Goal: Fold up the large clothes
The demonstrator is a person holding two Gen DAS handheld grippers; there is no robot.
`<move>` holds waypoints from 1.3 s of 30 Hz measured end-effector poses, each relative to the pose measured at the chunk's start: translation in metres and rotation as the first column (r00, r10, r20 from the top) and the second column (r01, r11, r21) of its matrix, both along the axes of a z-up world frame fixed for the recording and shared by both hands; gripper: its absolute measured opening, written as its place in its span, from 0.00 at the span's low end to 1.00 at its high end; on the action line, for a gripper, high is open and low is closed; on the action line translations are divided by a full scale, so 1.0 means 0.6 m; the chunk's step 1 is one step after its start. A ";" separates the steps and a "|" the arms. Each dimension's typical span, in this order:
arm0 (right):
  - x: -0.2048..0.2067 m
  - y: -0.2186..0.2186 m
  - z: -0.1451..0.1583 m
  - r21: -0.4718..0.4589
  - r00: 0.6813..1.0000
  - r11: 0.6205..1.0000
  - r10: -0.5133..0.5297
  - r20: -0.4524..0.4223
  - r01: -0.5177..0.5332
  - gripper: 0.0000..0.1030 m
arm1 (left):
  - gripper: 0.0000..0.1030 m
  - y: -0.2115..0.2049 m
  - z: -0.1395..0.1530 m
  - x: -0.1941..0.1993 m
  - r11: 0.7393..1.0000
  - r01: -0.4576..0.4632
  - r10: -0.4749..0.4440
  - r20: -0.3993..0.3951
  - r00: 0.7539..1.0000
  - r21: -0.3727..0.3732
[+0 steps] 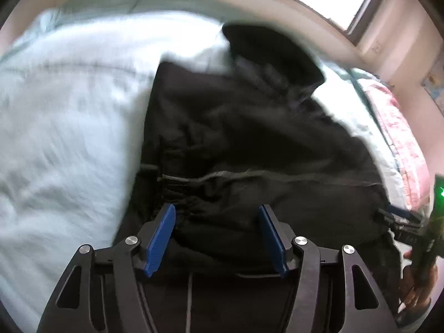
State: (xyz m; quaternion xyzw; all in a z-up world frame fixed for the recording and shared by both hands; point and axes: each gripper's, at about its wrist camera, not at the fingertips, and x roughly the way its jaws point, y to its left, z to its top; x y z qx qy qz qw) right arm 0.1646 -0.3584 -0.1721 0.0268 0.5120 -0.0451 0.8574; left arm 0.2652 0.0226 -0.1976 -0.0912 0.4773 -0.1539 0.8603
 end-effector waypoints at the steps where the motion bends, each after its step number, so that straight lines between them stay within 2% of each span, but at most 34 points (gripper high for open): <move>1: -0.003 -0.003 -0.018 0.007 1.000 1.000 -0.001 -0.016 0.001 0.82 | 0.62 -0.001 -0.016 -0.002 1.000 0.004 -0.003 0.020 1.000 -0.007; 2: -0.006 -0.007 -0.040 0.027 1.000 1.000 0.010 0.003 -0.010 0.83 | 0.62 -0.001 -0.019 -0.006 1.000 0.000 0.001 0.040 0.999 -0.009; 5: -0.026 -0.007 -0.041 0.030 0.997 1.000 -0.001 0.082 -0.002 0.83 | 0.62 -0.001 -0.020 -0.023 1.000 0.003 -0.001 0.113 0.994 -0.017; 9: -0.041 -0.006 -0.046 0.026 0.989 1.000 0.000 0.149 -0.003 0.83 | 0.62 0.013 -0.026 -0.027 0.996 0.006 0.006 0.135 0.991 -0.084; 14: -0.068 -0.004 -0.052 0.016 0.974 1.000 0.005 0.228 -0.009 0.84 | 0.62 0.008 -0.020 -0.048 0.999 0.011 -0.002 0.175 0.985 -0.050; 19: -0.056 0.005 -0.057 0.002 0.975 1.000 -0.022 0.222 0.022 0.84 | 0.63 0.008 -0.016 -0.050 1.000 0.008 -0.003 0.168 0.986 -0.028; 23: -0.037 -0.001 -0.039 0.035 0.992 0.999 -0.035 0.121 0.031 0.84 | 0.63 0.008 0.008 -0.038 1.000 0.009 -0.008 0.079 0.997 -0.009; 25: -0.028 -0.012 -0.010 0.078 0.997 0.996 -0.049 0.060 0.044 0.84 | 0.63 0.006 0.040 -0.032 1.000 0.021 -0.021 0.033 0.999 -0.007; 28: -0.021 -0.022 0.051 0.118 0.997 0.991 -0.064 0.042 0.059 0.84 | 0.63 0.004 0.112 -0.026 0.999 0.044 -0.044 0.020 0.999 -0.026; 36: 0.036 -0.039 0.285 0.098 0.983 0.993 -0.080 0.166 0.064 0.84 | 0.63 -0.021 0.303 0.030 0.998 0.057 -0.056 0.103 0.993 -0.008; 39: 0.072 -0.046 0.340 0.121 0.975 0.991 -0.082 0.204 0.058 0.84 | 0.63 -0.032 0.358 0.063 0.998 0.057 -0.057 0.140 0.989 0.002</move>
